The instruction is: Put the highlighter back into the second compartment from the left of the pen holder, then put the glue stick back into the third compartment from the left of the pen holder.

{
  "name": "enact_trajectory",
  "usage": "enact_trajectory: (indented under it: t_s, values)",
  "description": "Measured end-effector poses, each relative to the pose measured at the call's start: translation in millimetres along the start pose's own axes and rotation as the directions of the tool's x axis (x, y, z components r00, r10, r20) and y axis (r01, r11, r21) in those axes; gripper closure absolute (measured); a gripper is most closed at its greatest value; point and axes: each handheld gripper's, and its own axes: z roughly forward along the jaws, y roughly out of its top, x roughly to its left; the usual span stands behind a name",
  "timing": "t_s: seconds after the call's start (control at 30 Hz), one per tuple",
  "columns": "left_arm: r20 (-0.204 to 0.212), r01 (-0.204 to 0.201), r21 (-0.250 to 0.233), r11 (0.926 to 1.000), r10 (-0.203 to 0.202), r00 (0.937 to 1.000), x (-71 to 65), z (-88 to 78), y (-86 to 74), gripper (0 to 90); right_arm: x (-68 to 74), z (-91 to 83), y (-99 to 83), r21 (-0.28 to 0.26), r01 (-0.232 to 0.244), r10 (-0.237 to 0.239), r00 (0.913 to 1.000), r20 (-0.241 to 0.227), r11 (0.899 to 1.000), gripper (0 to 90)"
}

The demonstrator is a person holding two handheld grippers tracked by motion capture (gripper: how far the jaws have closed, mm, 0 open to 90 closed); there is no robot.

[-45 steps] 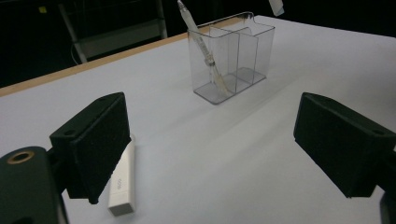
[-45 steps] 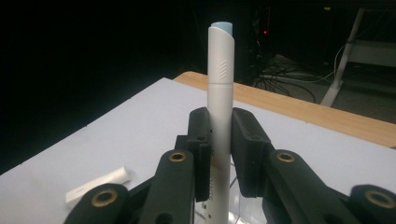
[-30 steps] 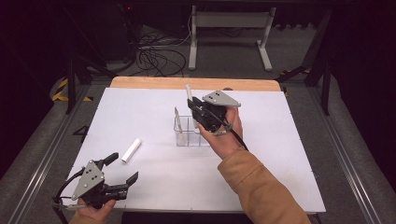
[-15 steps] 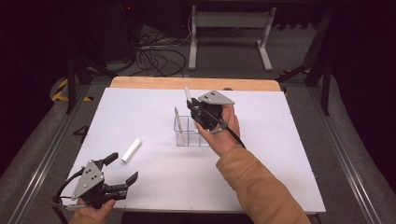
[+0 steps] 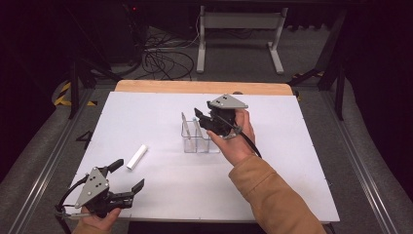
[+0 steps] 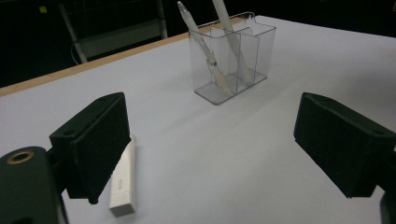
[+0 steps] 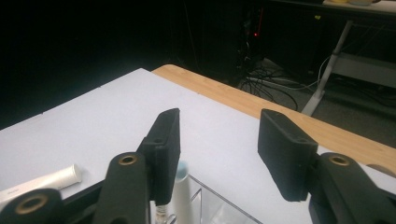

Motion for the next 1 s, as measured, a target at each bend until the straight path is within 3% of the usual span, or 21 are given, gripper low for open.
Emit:
enact_trajectory:
  t_s: [0.5,0.73,1.0]
  values:
    - [0.000,0.001,0.003,1.0000,-0.001,1.0000,0.6,-0.1,0.5,10.9,-12.5,-33.4,2.4,-0.078,-0.016,0.009,0.9957,-0.092,0.997,37.8]
    - [-0.004,0.001,0.006,1.0000,-0.001,1.0000,0.5,0.3,0.2,10.9,-18.3,-52.4,-7.0,-0.119,0.007,-0.024,0.9903,-0.137,0.993,35.4]
    - [-0.004,0.003,0.006,1.0000,-0.003,1.0000,1.1,0.8,1.4,10.4,-28.0,-75.1,-19.8,-0.127,0.002,-0.024,0.9849,-0.172,0.992,31.6]
